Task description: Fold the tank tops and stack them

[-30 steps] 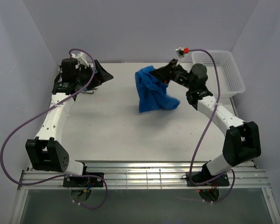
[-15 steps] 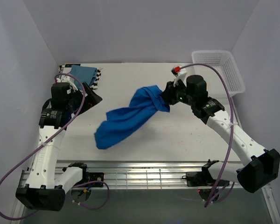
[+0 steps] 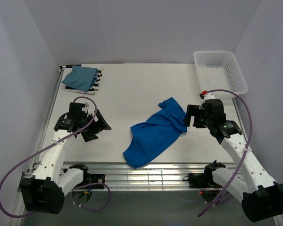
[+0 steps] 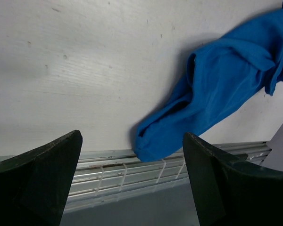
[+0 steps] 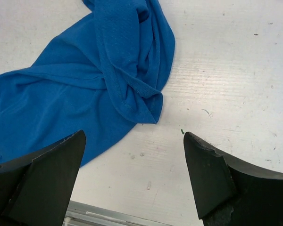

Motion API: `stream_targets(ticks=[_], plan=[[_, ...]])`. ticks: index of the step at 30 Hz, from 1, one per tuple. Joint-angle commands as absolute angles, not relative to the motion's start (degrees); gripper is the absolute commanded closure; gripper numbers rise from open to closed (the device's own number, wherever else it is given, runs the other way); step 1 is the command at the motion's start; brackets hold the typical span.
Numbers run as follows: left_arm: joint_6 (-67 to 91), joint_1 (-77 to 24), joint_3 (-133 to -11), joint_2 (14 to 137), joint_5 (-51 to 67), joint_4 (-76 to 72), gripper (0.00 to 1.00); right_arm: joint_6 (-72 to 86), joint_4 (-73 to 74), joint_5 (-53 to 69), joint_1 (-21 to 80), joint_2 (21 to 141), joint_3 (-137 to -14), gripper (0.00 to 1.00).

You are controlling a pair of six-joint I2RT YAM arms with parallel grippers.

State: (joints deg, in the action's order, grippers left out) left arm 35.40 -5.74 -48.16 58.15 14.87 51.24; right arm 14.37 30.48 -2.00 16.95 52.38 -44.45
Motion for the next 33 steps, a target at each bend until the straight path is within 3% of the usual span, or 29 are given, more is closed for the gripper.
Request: stream_targets(ticks=[1, 7, 15, 24, 27, 28, 30, 33], plan=[[37.96, -9.13, -41.34, 52.93, 22.93, 46.78, 0.02, 12.40, 30.15, -2.03, 16.96, 53.52, -43.77, 0.10], [42.45, -15.11, -40.95, 57.38, 21.81, 37.20, 0.02, 11.51, 25.32, 2.99, 17.40, 62.64, -48.86, 0.10], [42.28, -25.57, -51.32, 81.19, 14.77, 30.85, 0.03, 10.02, 25.58, -2.46, 20.74, 77.93, -61.34, 0.10], [41.05, -28.56, -57.92, 96.32, 12.31, 26.72, 0.27, 8.53, 24.96, -4.48, 21.89, 93.84, -72.50, 0.10], [40.61, -29.00, -59.59, 100.28, 13.88, 26.54, 0.49, 8.53, 26.19, -5.27, 21.97, 99.92, -77.42, 0.10], [40.61, -29.18, -59.76, 101.15, 14.06, 26.54, 0.75, 8.26, 26.80, -5.27, 21.97, 101.50, -80.13, 0.10], [40.87, -29.36, -59.77, 101.25, 14.41, 26.80, 1.00, 8.35, 27.77, -6.24, 22.32, 105.46, -82.43, 0.08], [41.22, -29.71, -59.59, 98.80, 11.44, 28.64, 1.00, 8.88, 28.65, -7.64, 22.59, 109.33, -86.21, 0.01]])
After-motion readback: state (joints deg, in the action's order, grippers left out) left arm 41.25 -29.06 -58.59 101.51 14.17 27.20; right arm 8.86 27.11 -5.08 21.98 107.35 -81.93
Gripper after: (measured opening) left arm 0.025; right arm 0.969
